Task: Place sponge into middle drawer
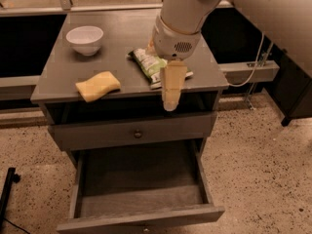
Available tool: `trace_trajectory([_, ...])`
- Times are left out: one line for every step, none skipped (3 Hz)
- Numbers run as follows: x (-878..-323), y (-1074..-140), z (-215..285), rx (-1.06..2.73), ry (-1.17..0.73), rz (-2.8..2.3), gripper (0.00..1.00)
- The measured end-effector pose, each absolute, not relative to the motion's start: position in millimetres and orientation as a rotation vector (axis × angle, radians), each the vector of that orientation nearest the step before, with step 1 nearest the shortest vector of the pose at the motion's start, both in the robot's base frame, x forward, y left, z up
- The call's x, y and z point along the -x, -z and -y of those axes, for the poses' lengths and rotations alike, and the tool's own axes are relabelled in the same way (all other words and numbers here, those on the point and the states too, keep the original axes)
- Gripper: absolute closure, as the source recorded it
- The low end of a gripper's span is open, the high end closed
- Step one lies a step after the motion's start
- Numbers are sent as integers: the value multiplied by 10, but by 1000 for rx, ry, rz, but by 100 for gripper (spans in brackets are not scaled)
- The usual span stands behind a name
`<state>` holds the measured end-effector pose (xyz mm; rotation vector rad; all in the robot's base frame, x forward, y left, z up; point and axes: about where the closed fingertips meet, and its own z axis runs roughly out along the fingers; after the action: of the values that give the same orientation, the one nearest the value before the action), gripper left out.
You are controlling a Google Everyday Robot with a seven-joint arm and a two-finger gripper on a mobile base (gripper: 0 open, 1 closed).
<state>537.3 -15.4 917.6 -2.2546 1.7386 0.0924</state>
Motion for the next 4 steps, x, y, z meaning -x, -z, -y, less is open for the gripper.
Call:
trace_trajectory([-5766, -9005, -278, 2356, -120, -1649, 0])
trace_trajectory([-6117, -8904, -758, 2434, -127, -1550, 0])
trace_trajectory([-6438, -8683, -1240, 2479, -140, -1466, 0])
trace_trajectory([-6530, -8569, -1462, 2497, -162, -1425, 0])
